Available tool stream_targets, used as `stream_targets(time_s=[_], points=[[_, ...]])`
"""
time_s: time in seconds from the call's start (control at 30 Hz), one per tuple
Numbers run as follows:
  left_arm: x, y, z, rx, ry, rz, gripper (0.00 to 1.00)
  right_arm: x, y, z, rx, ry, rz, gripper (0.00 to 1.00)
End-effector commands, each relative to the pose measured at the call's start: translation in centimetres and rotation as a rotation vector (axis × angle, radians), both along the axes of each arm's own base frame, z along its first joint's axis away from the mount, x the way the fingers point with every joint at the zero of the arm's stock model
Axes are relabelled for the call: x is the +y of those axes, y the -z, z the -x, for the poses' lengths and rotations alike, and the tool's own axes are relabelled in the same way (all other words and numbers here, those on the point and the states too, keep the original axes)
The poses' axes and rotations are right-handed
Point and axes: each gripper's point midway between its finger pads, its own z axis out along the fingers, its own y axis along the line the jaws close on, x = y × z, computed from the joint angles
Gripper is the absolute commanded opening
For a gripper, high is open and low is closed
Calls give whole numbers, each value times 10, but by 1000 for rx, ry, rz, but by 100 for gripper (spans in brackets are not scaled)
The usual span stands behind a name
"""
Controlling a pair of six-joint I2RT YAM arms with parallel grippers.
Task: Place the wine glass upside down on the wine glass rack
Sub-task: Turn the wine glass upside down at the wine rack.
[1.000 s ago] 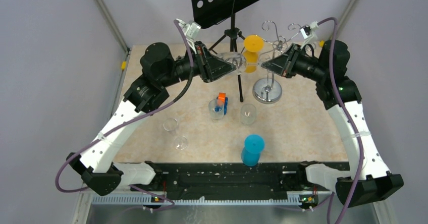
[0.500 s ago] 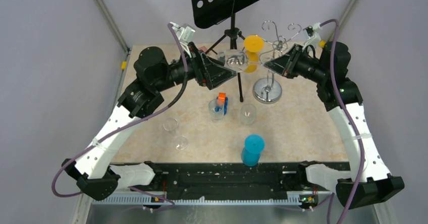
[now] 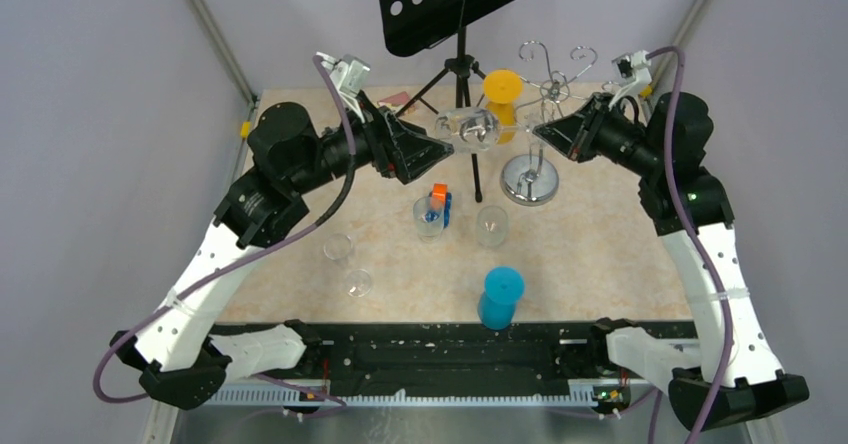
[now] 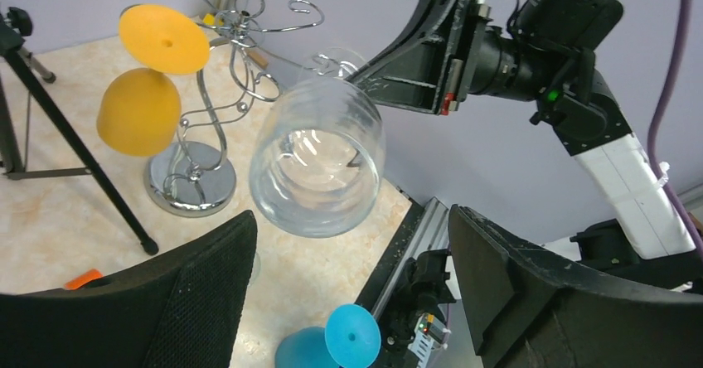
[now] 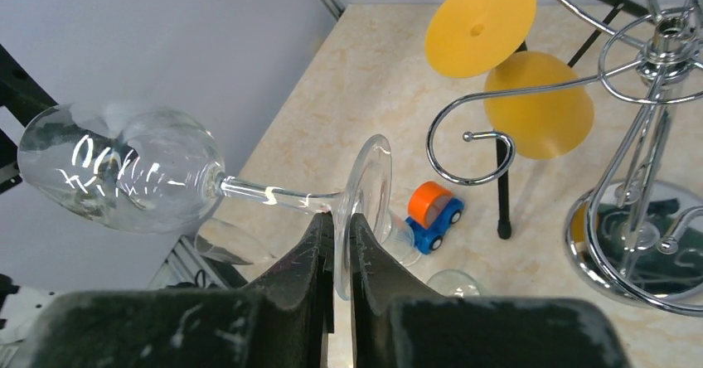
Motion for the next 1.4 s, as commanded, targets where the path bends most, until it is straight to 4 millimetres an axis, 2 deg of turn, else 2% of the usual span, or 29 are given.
stream_targets(time_s=[0.0, 0.27, 0.4, 0.6, 0.9, 1.17, 1.37], points=[[15, -8, 2, -36, -64, 13, 88, -11, -44, 17, -260, 6, 95, 0], [21, 4, -6, 25, -129, 9, 86, -26, -59, 39, -594, -28, 367, 0], [23, 12, -15, 86, -183, 8, 86, -30, -56, 49, -715, -62, 496, 0], [19, 22, -21, 138, -188, -6, 86, -33, -44, 53, -791, -111, 638, 0], [22, 51, -37, 279, -283, -98, 90, -27, -36, 46, -795, -162, 706, 0], [28, 79, -47, 383, -357, -171, 91, -5, -35, 44, -759, -236, 648, 0], [30, 88, -48, 419, -358, -182, 93, 17, -21, 40, -676, -272, 619, 0]])
